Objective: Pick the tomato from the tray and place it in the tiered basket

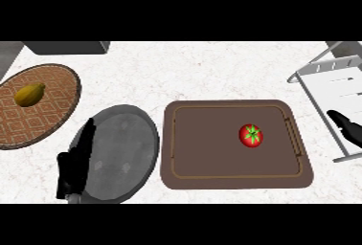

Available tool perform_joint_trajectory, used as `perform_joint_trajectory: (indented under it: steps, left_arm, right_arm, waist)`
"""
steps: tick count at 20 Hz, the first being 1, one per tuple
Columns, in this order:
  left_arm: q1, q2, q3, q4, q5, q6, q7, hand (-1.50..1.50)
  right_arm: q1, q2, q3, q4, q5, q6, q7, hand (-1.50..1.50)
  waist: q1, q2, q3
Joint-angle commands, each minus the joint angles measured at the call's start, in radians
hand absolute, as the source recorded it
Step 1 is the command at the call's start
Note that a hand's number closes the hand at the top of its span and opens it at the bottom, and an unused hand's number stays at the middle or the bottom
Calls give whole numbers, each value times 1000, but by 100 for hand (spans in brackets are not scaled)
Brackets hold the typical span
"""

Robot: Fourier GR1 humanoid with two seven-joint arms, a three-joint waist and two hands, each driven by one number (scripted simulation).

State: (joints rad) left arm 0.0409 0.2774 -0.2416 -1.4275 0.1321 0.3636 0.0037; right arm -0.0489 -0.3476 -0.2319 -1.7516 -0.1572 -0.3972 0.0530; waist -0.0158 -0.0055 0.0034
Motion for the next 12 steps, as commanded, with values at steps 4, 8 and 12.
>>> perform_joint_trajectory:
  steps: [4,8,12]
  left_arm:
    - [49,-11,4,23,15,-14,3,0]
    - [44,-18,-15,2,-1,-8,20,0]
    - [43,-30,-31,7,-20,-5,12,0]
  right_arm:
    - [142,-207,129,-164,68,173,341,-150]
    - [162,-324,250,-285,191,236,527,-150]
    - [126,-445,302,-348,293,306,728,-150]
  waist:
    - [1,0,-9]
    - [12,0,-10]
    - [21,4,-9]
